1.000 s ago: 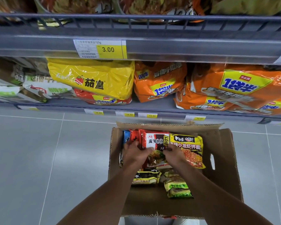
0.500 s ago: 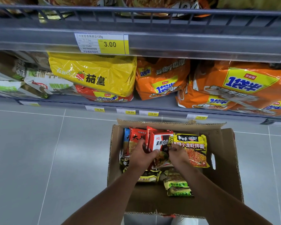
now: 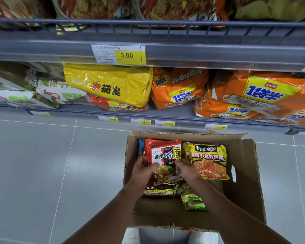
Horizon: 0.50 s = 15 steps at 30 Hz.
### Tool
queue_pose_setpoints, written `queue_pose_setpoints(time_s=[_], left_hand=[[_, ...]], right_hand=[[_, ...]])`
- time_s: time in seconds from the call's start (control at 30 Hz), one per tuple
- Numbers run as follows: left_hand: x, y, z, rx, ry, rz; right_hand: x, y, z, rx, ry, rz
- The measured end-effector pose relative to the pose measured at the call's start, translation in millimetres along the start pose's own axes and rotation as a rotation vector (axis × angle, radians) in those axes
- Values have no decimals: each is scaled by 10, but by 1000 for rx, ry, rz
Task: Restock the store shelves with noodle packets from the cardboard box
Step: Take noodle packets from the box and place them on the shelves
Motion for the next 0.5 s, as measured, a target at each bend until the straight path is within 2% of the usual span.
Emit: queue_pose_setpoints(time_s=[0.33,0.5], left_hand=[[229,31,524,7,38,44],[552,-113,1071,-42,104,57]], right_hand=[[-105,107,597,-62,-38,-52],[-351,426,1185,7,4,-129]])
Point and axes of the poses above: each hand's wrist, its own z-axis away from the middle knuckle, its own y-axis out of the back of the hand, x = y × z, the point moved 9 cm from there along -z, towards the middle knuckle, and after that the axes turned 9 degrees about z, right-handed, at the moved point
